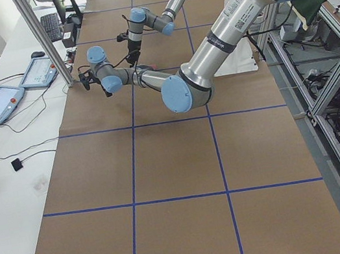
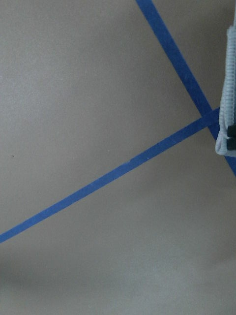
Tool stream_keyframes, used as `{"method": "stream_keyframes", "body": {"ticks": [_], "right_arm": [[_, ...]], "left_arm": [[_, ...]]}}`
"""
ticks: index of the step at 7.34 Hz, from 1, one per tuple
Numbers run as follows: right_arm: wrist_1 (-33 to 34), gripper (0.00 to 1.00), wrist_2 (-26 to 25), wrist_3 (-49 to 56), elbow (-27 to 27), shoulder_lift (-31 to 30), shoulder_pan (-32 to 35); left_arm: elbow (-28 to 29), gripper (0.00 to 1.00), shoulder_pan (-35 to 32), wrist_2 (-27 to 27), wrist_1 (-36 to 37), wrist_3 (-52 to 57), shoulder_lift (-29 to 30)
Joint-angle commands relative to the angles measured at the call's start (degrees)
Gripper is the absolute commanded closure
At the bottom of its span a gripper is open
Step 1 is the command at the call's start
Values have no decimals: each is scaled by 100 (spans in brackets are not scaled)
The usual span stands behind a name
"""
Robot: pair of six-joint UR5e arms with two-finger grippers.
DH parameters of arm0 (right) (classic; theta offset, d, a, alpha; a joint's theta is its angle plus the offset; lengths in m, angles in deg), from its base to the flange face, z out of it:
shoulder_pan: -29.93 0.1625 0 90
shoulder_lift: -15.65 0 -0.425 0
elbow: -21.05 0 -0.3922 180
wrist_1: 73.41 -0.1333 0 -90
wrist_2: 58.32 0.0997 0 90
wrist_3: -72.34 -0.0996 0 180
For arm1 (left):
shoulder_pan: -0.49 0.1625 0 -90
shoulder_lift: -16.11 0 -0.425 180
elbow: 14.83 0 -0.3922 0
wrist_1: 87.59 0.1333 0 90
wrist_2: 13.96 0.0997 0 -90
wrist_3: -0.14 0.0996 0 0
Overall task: Fold towel twice with both arms
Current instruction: 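Lower the folded end onto the towel and open the right gripper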
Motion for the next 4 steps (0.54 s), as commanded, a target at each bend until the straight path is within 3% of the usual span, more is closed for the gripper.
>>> {"method": "stream_keyframes", "body": {"ticks": [1, 4], "right_arm": [[-23, 1, -16, -3, 8, 6, 21], [12, 0, 237, -29, 218, 6, 249]], "left_arm": [[0, 1, 0, 0, -1, 0, -5], [0, 0, 9, 0, -1, 0, -49]]}}
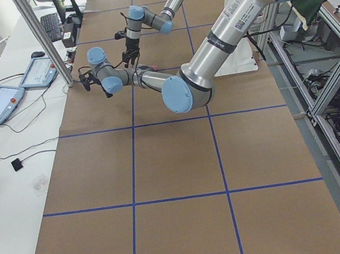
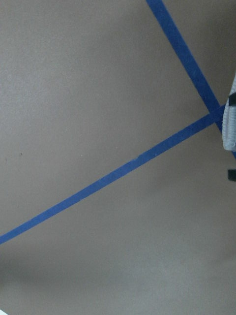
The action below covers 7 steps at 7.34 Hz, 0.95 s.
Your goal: Fold towel twice with both arms
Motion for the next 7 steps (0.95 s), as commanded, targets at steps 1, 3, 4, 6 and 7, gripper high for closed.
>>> {"method": "stream_keyframes", "body": {"ticks": [1, 3, 4, 6, 7], "right_arm": [[29, 0, 253, -6, 111, -5, 130], [38, 0, 298, 12, 129, -5, 130], [151, 0, 533, 55, 172, -23, 252], [1471, 0, 668, 1146, 793, -198, 612], [2236, 0, 676, 2059, 1049, -355, 866]], "left_arm": [[0, 1, 7, 0, -9, 0, -26], [0, 1, 7, 0, -9, 0, -26], [-52, 1, -63, -17, 17, 261, -26], [-114, 0, -614, -594, 44, 919, -183], [-132, 0, -896, -624, 53, 1367, -332]]}}
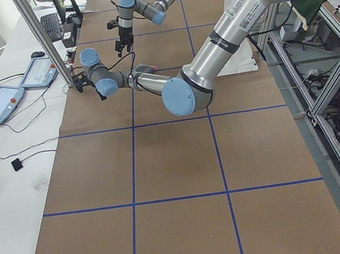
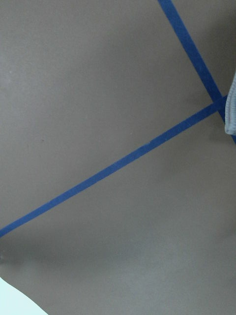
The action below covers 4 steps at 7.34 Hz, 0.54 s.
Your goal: Fold towel twice with both arms
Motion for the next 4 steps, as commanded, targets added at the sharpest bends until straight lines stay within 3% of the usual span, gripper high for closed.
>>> {"method": "stream_keyframes", "body": {"ticks": [1, 4], "right_arm": [[1487, 0, 131, 2073, 701, -585, 613], [1836, 0, 1007, 4835, 1381, -2114, 2009]], "left_arm": [[-38, 0, -693, -164, 273, 1302, -230], [-468, 0, -1626, -120, 2388, 5261, -721]]}}
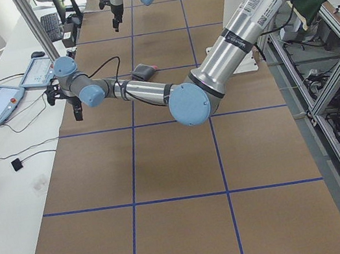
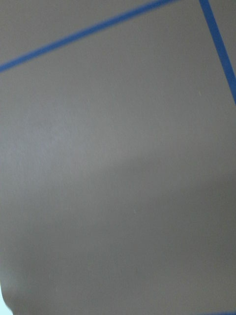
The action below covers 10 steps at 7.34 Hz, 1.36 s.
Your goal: Fold towel twice with both arms
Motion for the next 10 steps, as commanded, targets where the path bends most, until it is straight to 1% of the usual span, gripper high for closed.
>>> {"method": "stream_keyframes", "body": {"ticks": [1, 2, 3, 4, 5, 6, 7, 8, 9, 10], "right_arm": [[76, 0, 971, 2091, 320, -1140, 1212], [68, 0, 1542, 2761, 312, -1537, 1801], [102, 0, 2156, 3020, 277, -1802, 2407], [7, 0, 2319, 3084, 251, -1917, 2465], [-81, 0, 1686, 3067, 189, -2127, 2440], [-99, 0, 1175, 3102, 276, -2277, 2448], [-195, 0, 1143, 3102, 433, -2696, 2448], [-884, 0, 1187, 3120, 444, -3101, 2448], [-1308, 0, 1204, 3120, 435, -3410, 2457], [-1321, 0, 1283, 3154, 522, -3561, 2483]], "left_arm": [[-139, 0, -698, -44, 847, 2474, -615], [-209, 0, -970, -279, 865, 2639, -862], [-288, 0, -1460, -821, 787, 2902, -1186], [-619, 0, -1796, -1061, 839, 3992, -1686], [-683, 0, -2121, -1029, 848, 4864, -2117], [-693, 0, -2325, -924, 839, 5317, -2487], [-693, 0, -2422, -915, 796, 5565, -2917], [-658, 0, -2406, -706, 595, 5567, -3182], [-710, 0, -2406, -86, 506, 5559, -3315], [-1006, 0, -2406, -53, 540, 5454, -3334]]}}
